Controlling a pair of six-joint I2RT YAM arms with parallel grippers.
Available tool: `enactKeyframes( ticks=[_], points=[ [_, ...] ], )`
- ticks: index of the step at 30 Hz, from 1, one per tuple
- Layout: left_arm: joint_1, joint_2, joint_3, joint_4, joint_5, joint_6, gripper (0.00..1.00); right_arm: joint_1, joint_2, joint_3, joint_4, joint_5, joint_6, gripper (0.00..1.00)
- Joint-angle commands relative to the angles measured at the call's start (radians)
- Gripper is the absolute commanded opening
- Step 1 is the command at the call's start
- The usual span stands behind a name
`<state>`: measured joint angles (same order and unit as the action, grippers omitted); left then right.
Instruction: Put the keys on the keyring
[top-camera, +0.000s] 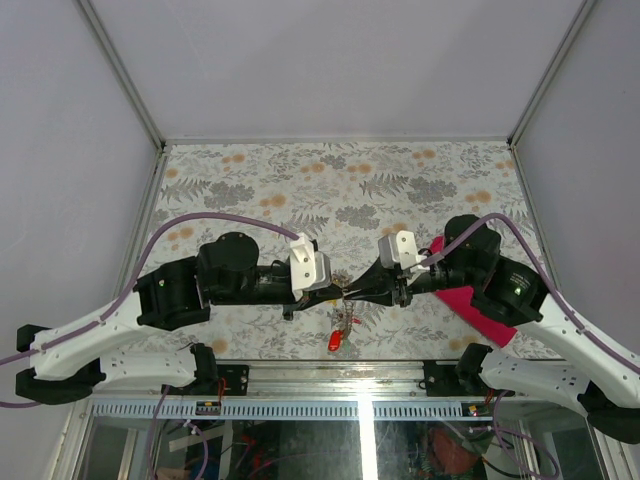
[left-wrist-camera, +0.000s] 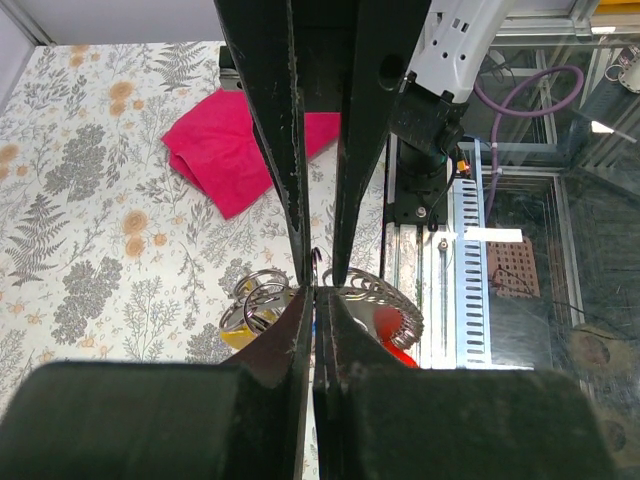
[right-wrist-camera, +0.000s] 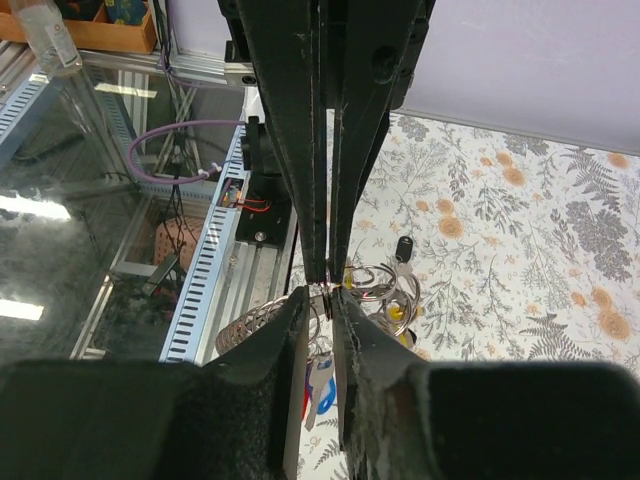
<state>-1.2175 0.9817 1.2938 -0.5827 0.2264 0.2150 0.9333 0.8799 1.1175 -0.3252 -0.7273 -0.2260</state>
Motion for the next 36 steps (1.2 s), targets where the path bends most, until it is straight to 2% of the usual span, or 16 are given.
enactKeyframes(
  ticks=[1,4,7,11,14,17,21,31,36],
  points=[
    [-0.003,-0.002,0.032,0.05,0.007,0.002,0.0,0.001,0.003,-0.008,0.087,-0.03,0.032,0.19],
    [-0.003,-0.002,0.032,0.051,0.007,0.0,0.0,0.002,0.005,-0.014,0.098,-0.035,0.036,0.14],
    [-0.004,-0.004,0.034,0.051,0.004,-0.001,0.0,0.002,0.008,-0.016,0.089,-0.043,0.033,0.0],
    [-0.003,-0.017,0.025,0.067,-0.015,-0.01,0.02,0.002,-0.008,-0.035,0.095,-0.048,-0.004,0.0],
    [-0.003,-0.048,-0.009,0.103,-0.032,-0.032,0.17,0.002,-0.061,-0.104,0.191,-0.049,-0.022,0.0],
    [-0.004,-0.085,-0.045,0.133,-0.052,-0.069,0.24,0.001,-0.124,-0.179,0.302,-0.045,-0.056,0.0],
    [-0.003,-0.135,-0.094,0.166,-0.087,-0.126,0.25,0.001,-0.179,-0.233,0.406,-0.041,-0.109,0.0],
    [-0.003,-0.194,-0.183,0.259,-0.099,-0.217,0.27,0.001,-0.233,-0.295,0.516,-0.054,-0.239,0.0],
    [-0.003,-0.199,-0.22,0.271,-0.196,-0.297,0.28,0.002,-0.251,-0.311,0.517,-0.038,-0.269,0.0]
  ],
)
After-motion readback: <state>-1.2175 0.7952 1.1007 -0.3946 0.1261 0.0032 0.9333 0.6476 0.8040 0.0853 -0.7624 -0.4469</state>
